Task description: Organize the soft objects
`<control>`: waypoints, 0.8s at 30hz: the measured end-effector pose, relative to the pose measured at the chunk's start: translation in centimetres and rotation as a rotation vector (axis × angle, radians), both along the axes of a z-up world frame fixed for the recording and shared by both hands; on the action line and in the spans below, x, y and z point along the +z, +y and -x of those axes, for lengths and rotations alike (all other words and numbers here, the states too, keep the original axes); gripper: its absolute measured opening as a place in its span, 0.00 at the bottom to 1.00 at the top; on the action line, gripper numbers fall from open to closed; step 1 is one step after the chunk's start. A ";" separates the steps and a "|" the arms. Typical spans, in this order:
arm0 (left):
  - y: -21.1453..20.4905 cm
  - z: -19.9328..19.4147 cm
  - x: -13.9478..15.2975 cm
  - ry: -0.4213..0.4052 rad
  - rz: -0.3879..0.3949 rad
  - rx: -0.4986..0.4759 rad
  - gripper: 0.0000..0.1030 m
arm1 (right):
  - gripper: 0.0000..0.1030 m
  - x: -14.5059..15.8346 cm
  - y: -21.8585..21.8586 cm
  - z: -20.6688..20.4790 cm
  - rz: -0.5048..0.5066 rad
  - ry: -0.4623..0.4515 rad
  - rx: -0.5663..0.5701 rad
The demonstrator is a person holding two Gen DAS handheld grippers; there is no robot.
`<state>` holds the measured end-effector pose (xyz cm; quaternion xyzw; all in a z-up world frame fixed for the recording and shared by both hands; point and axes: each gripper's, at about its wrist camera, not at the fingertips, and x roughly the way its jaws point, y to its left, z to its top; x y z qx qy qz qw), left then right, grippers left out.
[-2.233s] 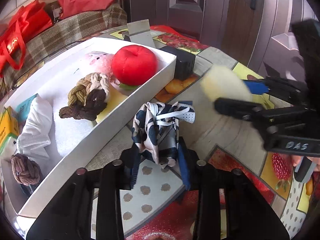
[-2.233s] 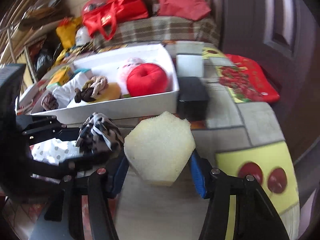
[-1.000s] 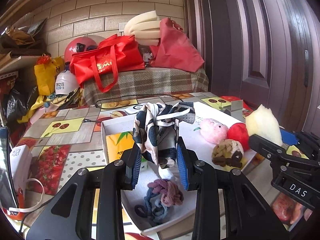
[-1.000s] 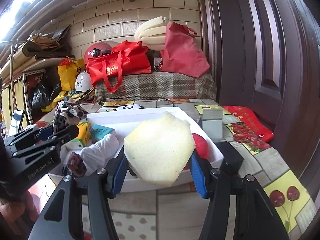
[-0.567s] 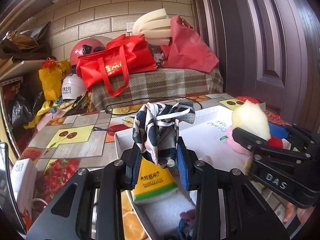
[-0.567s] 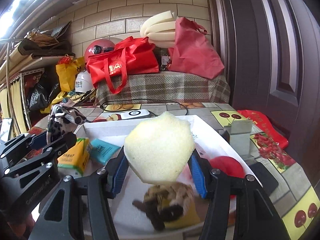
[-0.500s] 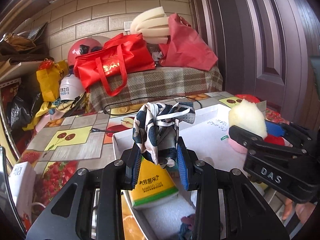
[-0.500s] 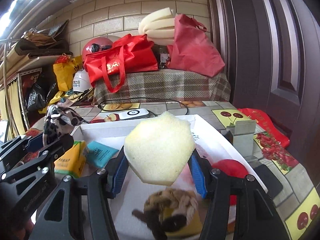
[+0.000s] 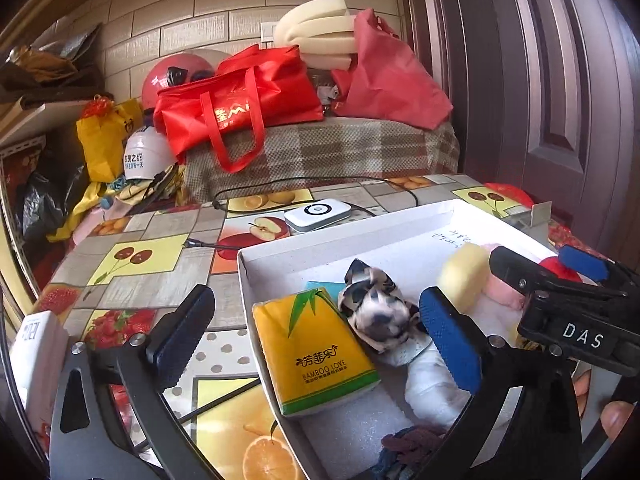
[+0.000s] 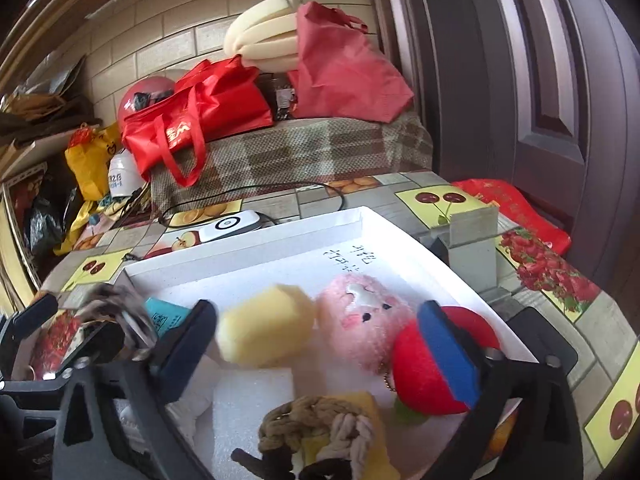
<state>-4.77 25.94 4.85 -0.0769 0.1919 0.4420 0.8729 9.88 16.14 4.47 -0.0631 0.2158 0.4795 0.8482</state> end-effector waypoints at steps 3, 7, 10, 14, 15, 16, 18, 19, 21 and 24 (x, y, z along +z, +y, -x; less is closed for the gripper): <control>-0.3 0.4 0.1 -0.016 -0.016 0.003 1.00 | 1.00 0.2 -0.3 0.4 -0.019 -0.025 -0.017; -0.7 1.4 0.3 -0.042 -0.023 0.028 1.00 | 1.00 0.7 -1.3 1.5 -0.063 -0.092 -0.037; -1.2 2.2 0.2 -0.046 -0.003 0.032 1.00 | 1.00 0.9 -2.0 2.8 -0.050 -0.157 -0.060; -2.7 3.4 0.2 -0.052 0.007 0.034 1.00 | 1.00 1.0 -3.9 4.2 -0.053 -0.204 -0.076; -3.0 3.6 0.2 -0.050 0.008 0.042 1.00 | 1.00 0.9 -4.3 4.4 -0.047 -0.205 -0.074; -3.4 3.7 0.1 -0.050 0.009 0.047 1.00 | 1.00 1.0 -4.6 4.4 -0.043 -0.200 -0.066; -4.3 4.1 0.1 -0.047 0.014 0.049 1.00 | 1.00 0.9 -5.6 4.8 -0.039 -0.195 -0.058; -4.7 4.3 0.1 -0.047 0.014 0.055 1.00 | 1.00 0.9 -6.2 5.0 -0.039 -0.195 -0.056; -5.8 5.0 0.1 -0.057 0.011 0.072 1.00 | 1.00 0.9 -7.4 5.5 -0.041 -0.198 -0.054; -7.7 6.1 0.1 -0.084 -0.005 0.088 1.00 | 1.00 1.0 -9.9 6.4 -0.075 -0.201 -0.053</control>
